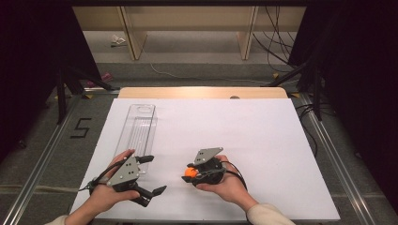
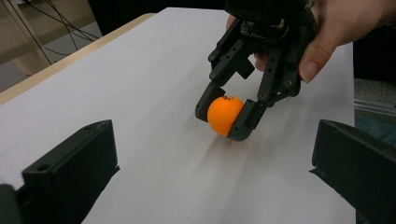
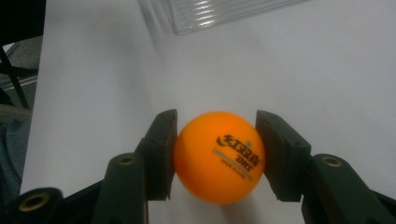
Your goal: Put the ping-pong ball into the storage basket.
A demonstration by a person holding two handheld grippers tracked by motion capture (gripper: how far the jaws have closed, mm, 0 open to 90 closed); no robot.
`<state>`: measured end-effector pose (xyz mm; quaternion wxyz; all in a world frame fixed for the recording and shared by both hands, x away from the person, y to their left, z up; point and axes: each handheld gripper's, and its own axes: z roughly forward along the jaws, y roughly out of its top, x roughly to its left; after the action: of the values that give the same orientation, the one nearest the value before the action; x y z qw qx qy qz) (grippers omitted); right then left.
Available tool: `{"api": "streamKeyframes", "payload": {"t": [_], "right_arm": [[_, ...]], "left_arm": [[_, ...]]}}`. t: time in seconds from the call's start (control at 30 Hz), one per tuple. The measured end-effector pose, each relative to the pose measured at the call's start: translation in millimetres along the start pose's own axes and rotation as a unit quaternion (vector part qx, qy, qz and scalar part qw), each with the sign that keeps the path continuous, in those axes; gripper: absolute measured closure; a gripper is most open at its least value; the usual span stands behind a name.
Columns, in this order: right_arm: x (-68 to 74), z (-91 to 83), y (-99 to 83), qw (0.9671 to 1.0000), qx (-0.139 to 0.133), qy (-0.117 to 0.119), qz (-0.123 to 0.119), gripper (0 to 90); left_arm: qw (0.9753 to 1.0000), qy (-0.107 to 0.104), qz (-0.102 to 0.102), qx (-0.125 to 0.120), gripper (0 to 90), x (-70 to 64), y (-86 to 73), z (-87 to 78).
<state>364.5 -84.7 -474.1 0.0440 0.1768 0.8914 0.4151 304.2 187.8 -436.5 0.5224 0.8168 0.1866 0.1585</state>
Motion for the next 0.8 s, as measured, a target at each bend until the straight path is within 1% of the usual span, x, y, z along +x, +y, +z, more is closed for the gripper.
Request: {"api": "streamKeyframes", "payload": {"t": [0.2, 0.37, 0.5, 0.8], "right_arm": [[-0.9, -1.4, 0.8, 1.0, -0.003, -0.002, 0.002, 51.4], [-2.6, -4.6, 3.1, 0.9999, -0.012, -0.006, 0.005, 51.4], [-2.3, -7.9, 5.9, 0.9998, -0.019, -0.01, 0.0, 51.4], [-4.9, -13.1, 9.2, 0.9993, -0.031, -0.019, 0.002, 51.4]], "left_arm": [[1.0, -0.002, 0.001, -0.001, 0.0, -0.5, 0.3, 0.0], [1.0, -0.002, 0.002, -0.001, 0.0, -0.5, 0.3, 0.1], [1.0, -0.004, 0.002, -0.001, 0.0, -0.8, 0.4, 0.1], [1.0, -0.006, 0.005, -0.001, 0.0, -1.4, 0.5, 0.0]]}}
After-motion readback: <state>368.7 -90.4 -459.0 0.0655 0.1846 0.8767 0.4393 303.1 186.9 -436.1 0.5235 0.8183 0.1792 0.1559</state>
